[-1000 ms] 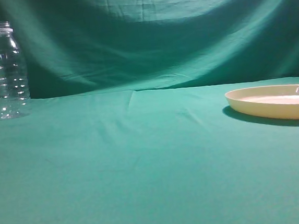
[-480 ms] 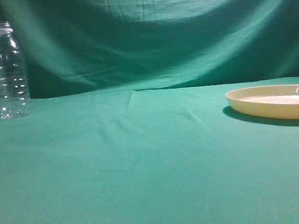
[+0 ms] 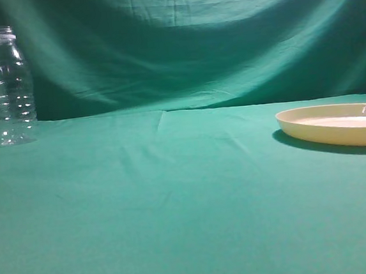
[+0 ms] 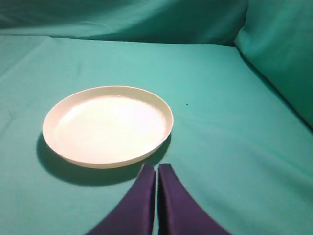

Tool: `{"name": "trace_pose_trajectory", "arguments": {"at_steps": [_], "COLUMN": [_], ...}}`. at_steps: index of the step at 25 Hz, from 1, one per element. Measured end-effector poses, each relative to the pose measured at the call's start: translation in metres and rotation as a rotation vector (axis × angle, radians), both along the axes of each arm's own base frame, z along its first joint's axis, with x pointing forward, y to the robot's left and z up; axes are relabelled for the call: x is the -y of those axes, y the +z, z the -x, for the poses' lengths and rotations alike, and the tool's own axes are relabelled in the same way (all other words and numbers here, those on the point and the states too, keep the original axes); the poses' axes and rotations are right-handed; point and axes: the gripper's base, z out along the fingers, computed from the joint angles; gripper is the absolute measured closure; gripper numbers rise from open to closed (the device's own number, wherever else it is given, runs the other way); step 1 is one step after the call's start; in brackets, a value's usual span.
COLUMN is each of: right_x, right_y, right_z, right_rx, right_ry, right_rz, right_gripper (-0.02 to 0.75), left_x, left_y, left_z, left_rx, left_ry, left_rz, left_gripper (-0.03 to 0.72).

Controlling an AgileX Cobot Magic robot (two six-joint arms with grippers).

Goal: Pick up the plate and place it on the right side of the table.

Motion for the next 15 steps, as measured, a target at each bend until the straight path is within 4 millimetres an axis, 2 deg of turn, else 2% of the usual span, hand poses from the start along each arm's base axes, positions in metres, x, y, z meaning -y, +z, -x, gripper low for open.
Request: {"name": "trace_pose_trajectory", "arguments": {"at_steps": [3,15], "right_x": [0.0,0.0], "right_y": [-0.012,-0.015], "right_z": [-0.002,-0.001], "right_rx": [-0.002,-0.038], "right_ry": [0.0,-0.001], "right_rz": [-0.002,-0.003], "right_gripper": [0.738,0.738], "left_x": [0.0,0.0], "left_y": [0.0,0.0], "left_z": [0.0,0.0], "left_rx": [0.0,0.0], "left_ry": [0.0,0.0], "left_rz": [0.0,0.0], "left_gripper": [0.688,0.688]}}
